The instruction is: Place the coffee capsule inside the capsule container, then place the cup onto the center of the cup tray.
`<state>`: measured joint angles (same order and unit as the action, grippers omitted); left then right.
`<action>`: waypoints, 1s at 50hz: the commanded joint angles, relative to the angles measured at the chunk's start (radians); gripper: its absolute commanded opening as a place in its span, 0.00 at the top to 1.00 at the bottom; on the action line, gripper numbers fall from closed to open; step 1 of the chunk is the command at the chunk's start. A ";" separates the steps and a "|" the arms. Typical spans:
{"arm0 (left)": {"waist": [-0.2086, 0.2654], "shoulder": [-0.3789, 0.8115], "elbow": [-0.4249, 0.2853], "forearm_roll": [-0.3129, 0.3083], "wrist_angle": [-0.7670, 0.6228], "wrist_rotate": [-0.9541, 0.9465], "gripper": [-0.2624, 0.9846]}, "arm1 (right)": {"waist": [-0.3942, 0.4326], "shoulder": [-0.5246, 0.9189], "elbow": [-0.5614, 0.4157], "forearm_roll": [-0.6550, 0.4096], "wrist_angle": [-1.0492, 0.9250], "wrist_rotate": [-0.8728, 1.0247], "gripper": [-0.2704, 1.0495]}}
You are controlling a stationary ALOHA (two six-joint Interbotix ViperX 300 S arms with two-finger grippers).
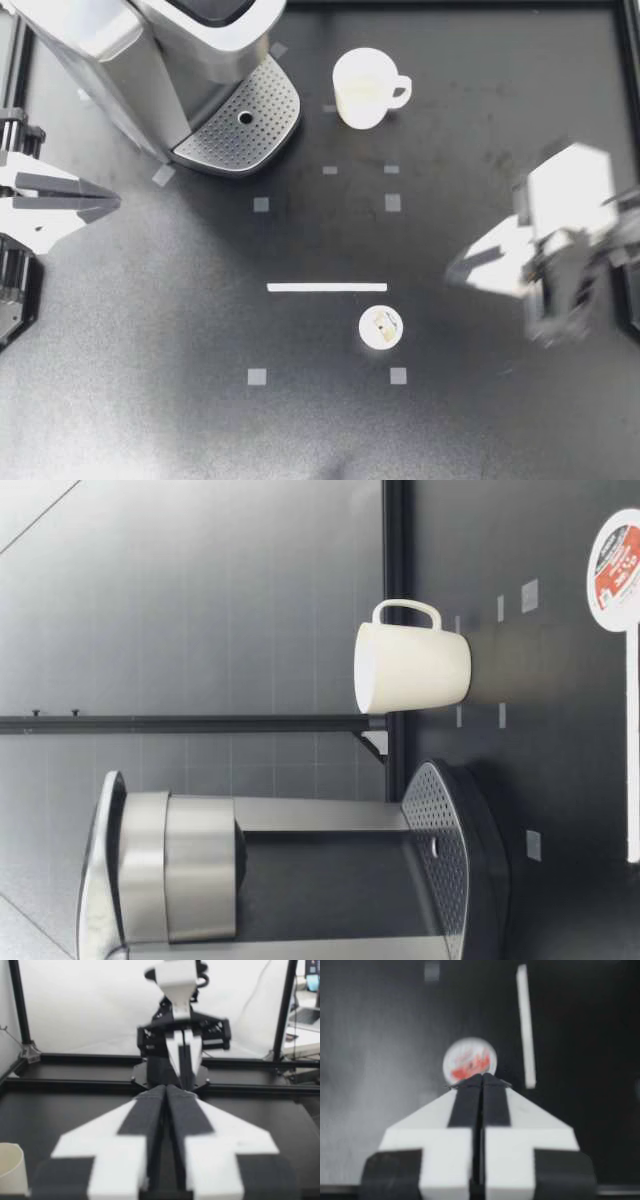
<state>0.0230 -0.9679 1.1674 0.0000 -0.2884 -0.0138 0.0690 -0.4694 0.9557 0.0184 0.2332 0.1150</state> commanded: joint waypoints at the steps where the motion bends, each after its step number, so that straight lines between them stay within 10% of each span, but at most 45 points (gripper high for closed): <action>1: 0.000 0.005 -0.029 0.000 -0.003 0.000 0.68 | 0.018 0.063 -0.052 0.000 0.058 -0.003 0.75; 27: 0.002 0.008 -0.020 0.002 -0.003 0.003 0.68 | 0.018 0.388 -0.221 0.000 0.324 -0.011 0.62; 50: 0.002 0.008 -0.008 0.000 -0.003 0.003 0.68 | 0.034 0.440 -0.216 0.003 0.195 -0.032 0.10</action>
<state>0.0230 -0.9664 1.1720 0.0000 -0.2869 -0.0123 0.0874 -0.0153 0.7440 0.0199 0.4832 0.0844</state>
